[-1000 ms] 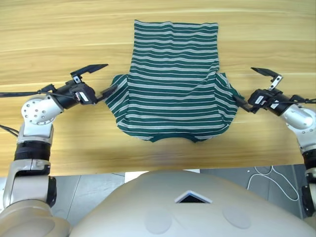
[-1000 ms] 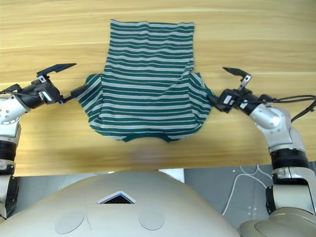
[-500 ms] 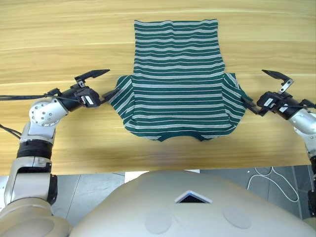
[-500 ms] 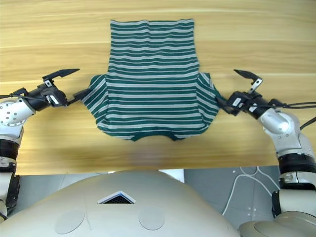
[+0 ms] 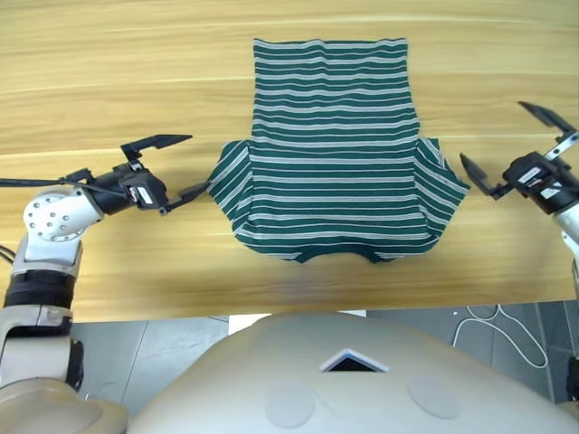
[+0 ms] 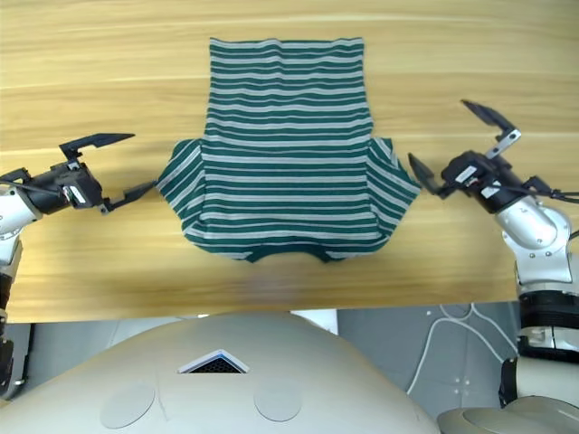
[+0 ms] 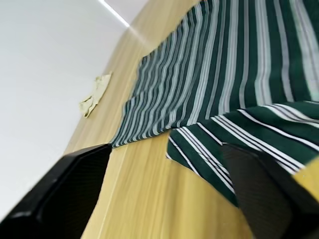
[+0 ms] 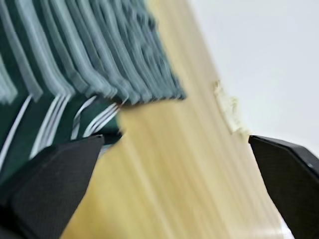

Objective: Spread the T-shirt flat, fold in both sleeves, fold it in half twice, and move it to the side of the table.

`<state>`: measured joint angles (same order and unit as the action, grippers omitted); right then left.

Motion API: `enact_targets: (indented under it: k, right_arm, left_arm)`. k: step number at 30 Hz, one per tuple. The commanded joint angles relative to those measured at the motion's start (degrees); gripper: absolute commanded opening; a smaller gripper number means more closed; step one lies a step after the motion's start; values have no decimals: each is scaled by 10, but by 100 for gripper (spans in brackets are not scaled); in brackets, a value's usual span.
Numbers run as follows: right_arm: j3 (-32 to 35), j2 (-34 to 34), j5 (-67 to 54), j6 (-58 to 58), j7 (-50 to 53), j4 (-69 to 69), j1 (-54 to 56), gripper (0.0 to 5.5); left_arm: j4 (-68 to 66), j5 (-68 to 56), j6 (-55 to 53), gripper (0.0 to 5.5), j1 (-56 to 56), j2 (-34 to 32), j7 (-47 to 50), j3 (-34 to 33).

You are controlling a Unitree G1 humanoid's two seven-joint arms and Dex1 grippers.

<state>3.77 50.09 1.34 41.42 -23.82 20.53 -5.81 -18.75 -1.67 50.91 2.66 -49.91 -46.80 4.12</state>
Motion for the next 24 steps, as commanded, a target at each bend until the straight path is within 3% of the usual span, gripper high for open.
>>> enact_targets:
  k: [1, 8, 24]
  right_arm:
    - [21, -10, -32, 2, -15, -29, 1, 540]
    - [33, -19, -38, 1, -31, -72, -13, 540]
    - [31, -35, -34, -2, -58, -94, -20, 540]
  left_arm:
    - [37, 105, -5, 454, 38, -33, 22, -8]
    - [91, 223, -49, 454, 24, -42, 15, 40]
    - [98, 260, -106, 189, -37, -41, 50, 58]
